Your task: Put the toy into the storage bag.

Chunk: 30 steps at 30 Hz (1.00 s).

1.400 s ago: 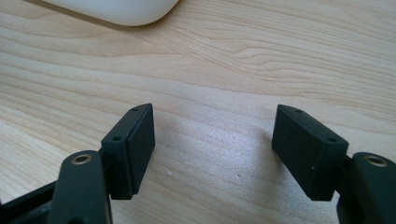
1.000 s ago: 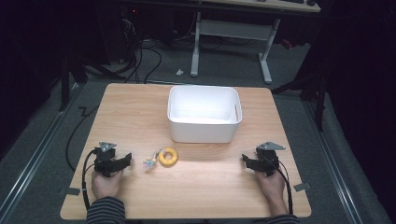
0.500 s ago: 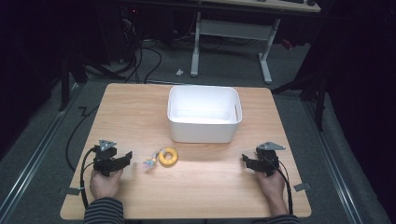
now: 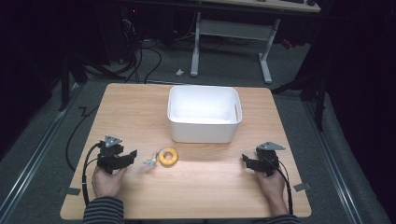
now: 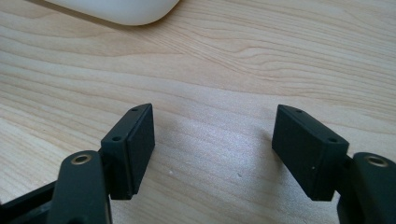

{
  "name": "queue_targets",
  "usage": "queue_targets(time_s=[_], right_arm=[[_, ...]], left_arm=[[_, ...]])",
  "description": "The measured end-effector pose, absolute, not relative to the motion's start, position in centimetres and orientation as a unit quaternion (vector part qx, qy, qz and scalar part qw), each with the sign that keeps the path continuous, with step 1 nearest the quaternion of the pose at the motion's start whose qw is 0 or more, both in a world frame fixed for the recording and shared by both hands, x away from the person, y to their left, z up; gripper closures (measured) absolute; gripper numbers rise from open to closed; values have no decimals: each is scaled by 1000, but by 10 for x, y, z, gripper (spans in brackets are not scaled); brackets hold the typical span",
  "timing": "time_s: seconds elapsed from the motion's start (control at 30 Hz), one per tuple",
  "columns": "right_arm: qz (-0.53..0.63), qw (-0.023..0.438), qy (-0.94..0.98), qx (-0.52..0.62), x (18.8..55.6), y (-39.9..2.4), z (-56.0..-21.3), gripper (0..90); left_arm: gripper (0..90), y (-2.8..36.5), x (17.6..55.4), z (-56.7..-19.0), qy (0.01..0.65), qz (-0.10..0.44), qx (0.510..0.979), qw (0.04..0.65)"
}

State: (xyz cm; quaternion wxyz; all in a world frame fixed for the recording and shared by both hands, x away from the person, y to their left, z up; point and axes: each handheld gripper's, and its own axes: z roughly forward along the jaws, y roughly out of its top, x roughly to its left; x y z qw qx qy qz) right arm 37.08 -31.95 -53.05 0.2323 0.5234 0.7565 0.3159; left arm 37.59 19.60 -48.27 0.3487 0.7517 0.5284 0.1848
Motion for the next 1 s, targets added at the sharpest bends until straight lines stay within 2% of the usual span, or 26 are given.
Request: queue_targets(time_s=[1.0], right_arm=[[316, 231, 757, 523, 371, -319, -531, 304]], left_arm=[[410, 150, 381, -461, 477, 160, 796, 337]])
